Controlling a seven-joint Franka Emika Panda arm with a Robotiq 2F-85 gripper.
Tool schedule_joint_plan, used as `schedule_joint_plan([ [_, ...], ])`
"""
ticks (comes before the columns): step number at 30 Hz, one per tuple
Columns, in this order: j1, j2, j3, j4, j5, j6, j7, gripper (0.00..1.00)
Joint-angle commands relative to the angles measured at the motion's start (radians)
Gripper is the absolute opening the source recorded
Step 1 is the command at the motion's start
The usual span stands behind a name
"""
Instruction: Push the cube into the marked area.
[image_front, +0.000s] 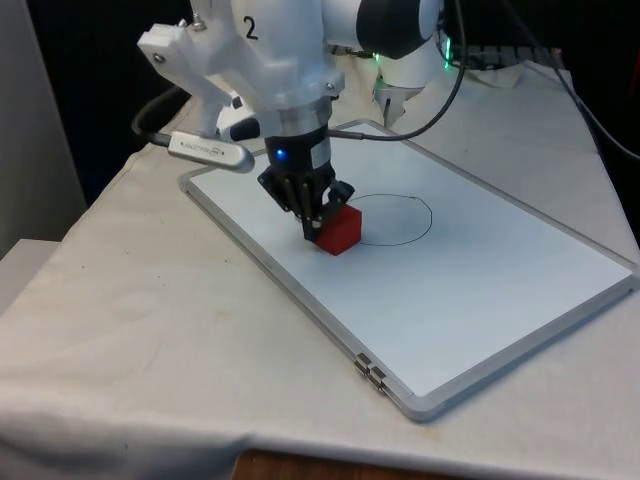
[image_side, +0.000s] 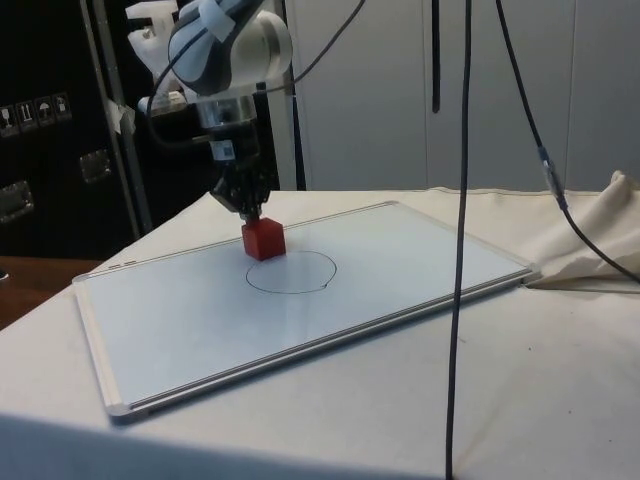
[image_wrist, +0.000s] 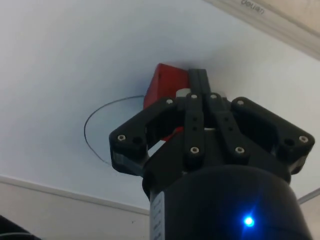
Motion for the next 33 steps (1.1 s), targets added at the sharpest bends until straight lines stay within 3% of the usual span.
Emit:
schedule_joint_plan([
  [1, 0.004, -0.015, 0.002, -0.020, 0.002, 0.002, -0.005, 0.00],
  [15, 0.009, -0.094, 0.008, -0.131, 0.007, -0.040, -0.027, 0.00],
  [20, 0.006, -0.126, 0.019, -0.174, 0.032, -0.066, -0.049, 0.00],
  [26, 0.009, -0.125, 0.017, -0.175, 0.045, -0.096, -0.058, 0.00],
  [33, 0.003, -0.124, 0.032, -0.173, 0.086, -0.137, -0.091, 0.00],
])
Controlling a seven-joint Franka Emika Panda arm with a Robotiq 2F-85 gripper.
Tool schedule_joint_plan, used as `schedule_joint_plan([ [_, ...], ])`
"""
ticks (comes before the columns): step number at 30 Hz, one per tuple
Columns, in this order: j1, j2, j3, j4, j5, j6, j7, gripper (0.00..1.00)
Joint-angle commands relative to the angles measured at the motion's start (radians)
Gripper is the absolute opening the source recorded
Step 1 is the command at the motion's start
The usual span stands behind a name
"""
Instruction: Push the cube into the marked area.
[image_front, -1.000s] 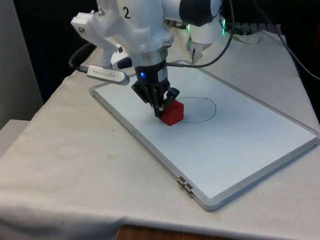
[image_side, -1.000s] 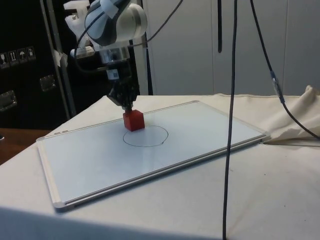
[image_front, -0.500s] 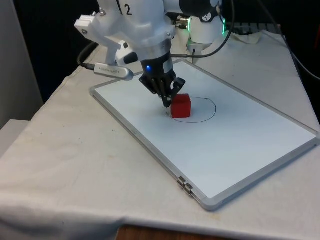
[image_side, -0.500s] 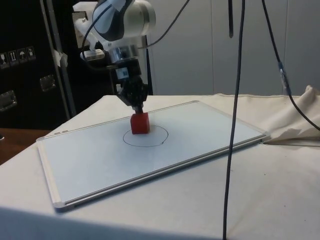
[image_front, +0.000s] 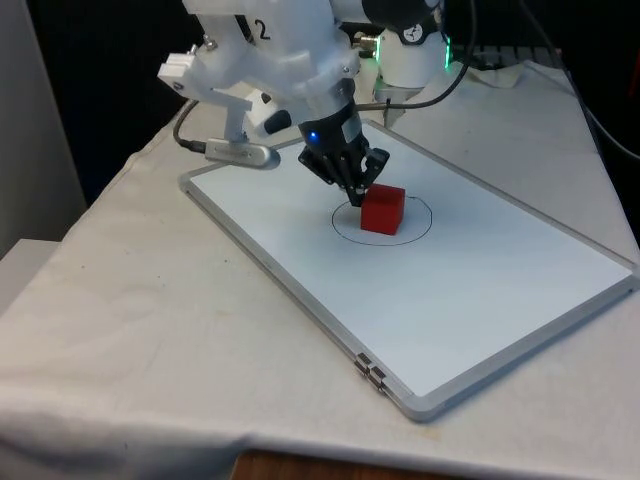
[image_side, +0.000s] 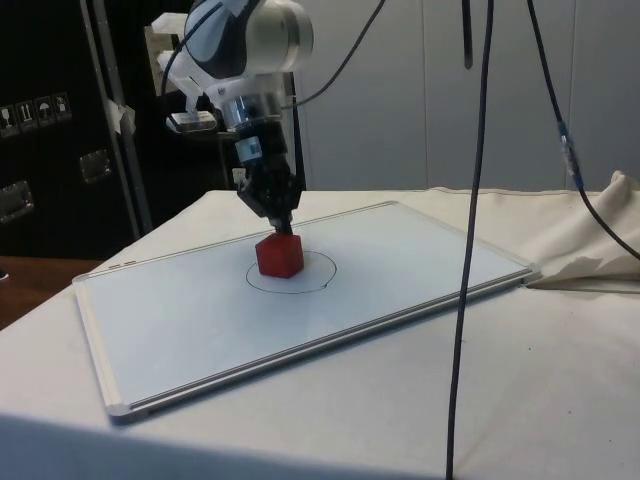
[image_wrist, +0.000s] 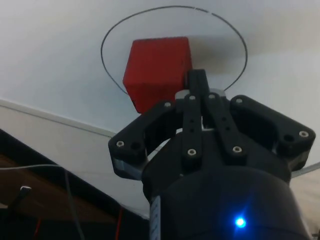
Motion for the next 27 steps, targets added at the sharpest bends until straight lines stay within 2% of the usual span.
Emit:
schedule_joint_plan([
  [1, 0.000, 0.000, 0.000, 0.000, 0.000, 0.000, 0.000, 0.00],
  [2, -0.005, 0.001, 0.011, 0.003, 0.020, -0.019, -0.015, 0.00],
  [7, -0.004, 0.000, 0.019, 0.003, 0.031, -0.040, -0.024, 0.00],
  [8, -0.008, 0.001, 0.019, 0.006, 0.032, -0.045, -0.029, 0.00],
  [9, 0.000, 0.000, 0.014, 0.002, 0.023, -0.035, -0.020, 0.00],
  [10, -0.014, 0.003, 0.018, 0.010, 0.032, -0.049, -0.036, 0.00],
  [13, -0.018, -0.002, 0.006, 0.020, 0.026, -0.062, -0.047, 0.00],
  [16, -0.016, -0.005, -0.018, 0.041, 0.022, -0.087, -0.064, 0.00],
  [17, -0.013, 0.000, -0.019, 0.040, 0.026, -0.080, -0.062, 0.00],
  [22, -0.013, -0.010, -0.041, 0.057, 0.019, -0.106, -0.091, 0.00],
  [23, -0.016, -0.013, -0.045, 0.060, 0.023, -0.113, -0.110, 0.00],
  [25, -0.013, -0.007, -0.047, 0.062, 0.024, -0.109, -0.105, 0.00],
  [27, -0.018, -0.018, -0.050, 0.063, 0.025, -0.120, -0.141, 0.00],
])
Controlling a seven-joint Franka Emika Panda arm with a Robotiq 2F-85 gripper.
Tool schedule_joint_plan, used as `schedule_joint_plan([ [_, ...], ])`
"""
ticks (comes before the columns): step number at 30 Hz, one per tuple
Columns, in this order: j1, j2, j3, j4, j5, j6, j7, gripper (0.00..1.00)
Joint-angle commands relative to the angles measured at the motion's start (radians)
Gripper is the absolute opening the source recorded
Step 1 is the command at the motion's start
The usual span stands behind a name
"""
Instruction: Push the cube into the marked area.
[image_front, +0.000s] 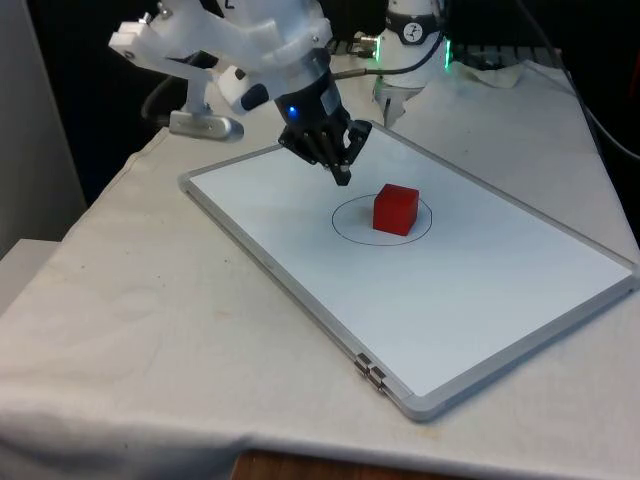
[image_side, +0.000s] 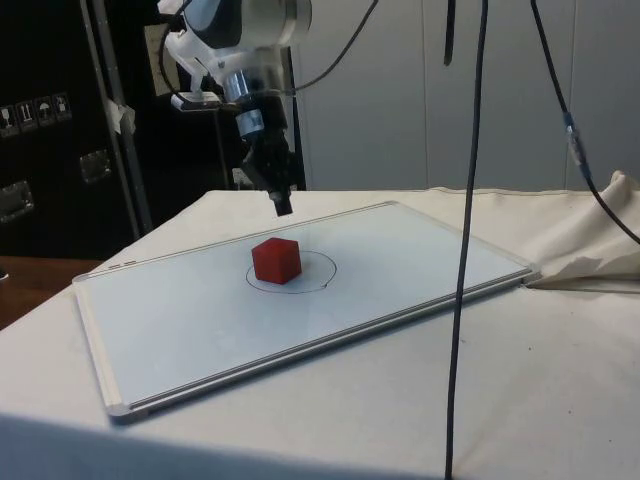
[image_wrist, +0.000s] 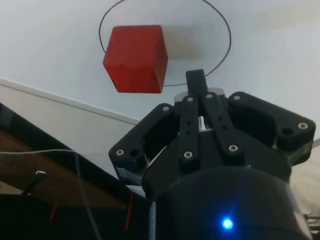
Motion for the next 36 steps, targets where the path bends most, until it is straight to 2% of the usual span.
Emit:
schedule_joint_plan([
  [1, -0.005, -0.006, 0.001, 0.001, 0.001, -0.008, -0.015, 0.00],
  [7, -0.007, -0.019, -0.013, 0.006, 0.001, -0.024, -0.080, 0.00],
  [8, -0.002, -0.014, -0.015, 0.002, 0.000, -0.015, -0.067, 0.00],
  [9, -0.007, -0.021, -0.015, 0.006, 0.001, -0.025, -0.089, 0.00],
  [16, -0.008, -0.035, -0.033, 0.015, 0.001, -0.046, -0.161, 0.00],
  [17, -0.003, -0.030, -0.035, 0.013, 0.001, -0.036, -0.152, 0.00],
  [18, -0.007, -0.036, -0.035, 0.017, 0.001, -0.049, -0.170, 0.00],
  [21, -0.004, -0.044, -0.040, 0.019, 0.000, -0.054, -0.194, 0.00],
  [25, 0.005, -0.046, -0.041, 0.024, -0.004, -0.044, -0.197, 0.00],
  [26, 0.000, -0.045, -0.040, 0.024, 0.000, -0.051, -0.201, 0.00],
  [27, 0.009, -0.043, -0.041, 0.027, -0.006, -0.039, -0.192, 0.00],
  [33, 0.024, -0.034, -0.028, 0.031, -0.037, 0.013, -0.154, 0.00],
  [35, 0.027, -0.032, -0.024, 0.032, -0.044, 0.028, -0.145, 0.00],
  [36, 0.021, -0.037, -0.019, 0.027, -0.040, 0.024, -0.152, 0.00],
])
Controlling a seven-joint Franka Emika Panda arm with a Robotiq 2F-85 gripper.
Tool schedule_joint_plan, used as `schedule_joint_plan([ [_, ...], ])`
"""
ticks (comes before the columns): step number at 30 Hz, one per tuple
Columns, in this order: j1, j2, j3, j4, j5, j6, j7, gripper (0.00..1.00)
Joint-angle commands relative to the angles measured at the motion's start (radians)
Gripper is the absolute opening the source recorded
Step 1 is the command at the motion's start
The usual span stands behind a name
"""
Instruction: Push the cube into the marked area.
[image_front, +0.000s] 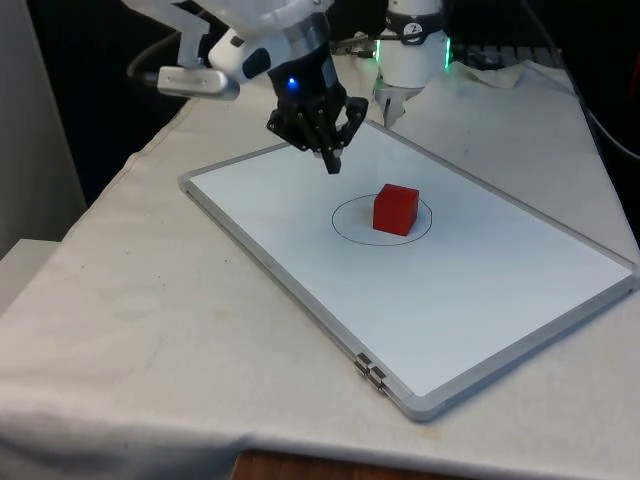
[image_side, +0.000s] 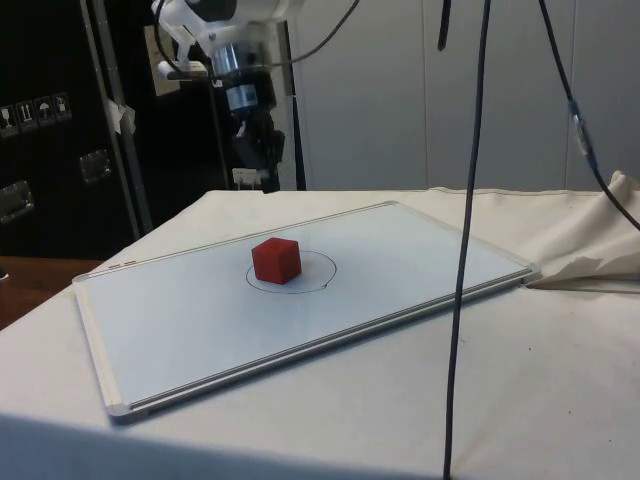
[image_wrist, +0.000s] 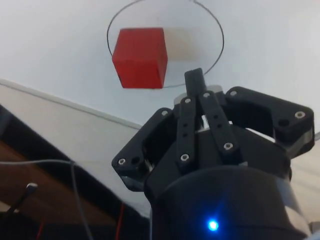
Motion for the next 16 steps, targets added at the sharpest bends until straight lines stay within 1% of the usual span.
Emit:
schedule_joint_plan([
  [1, 0.008, 0.007, -0.003, 0.006, -0.009, 0.013, 0.013, 0.00],
  [2, 0.011, 0.010, 0.001, 0.007, -0.018, 0.030, 0.023, 0.00],
  [7, 0.017, 0.018, 0.013, 0.010, -0.039, 0.071, 0.047, 0.00],
  [8, 0.013, 0.013, 0.017, 0.005, -0.036, 0.070, 0.041, 0.00],
  [9, 0.021, 0.022, 0.014, 0.014, -0.049, 0.087, 0.058, 0.00],
  [14, 0.027, 0.021, 0.017, 0.010, -0.075, 0.119, 0.085, 0.00],
  [15, 0.025, 0.020, 0.020, 0.010, -0.077, 0.119, 0.087, 0.00],
  [16, 0.020, 0.022, 0.024, 0.015, -0.073, 0.110, 0.082, 0.00],
])
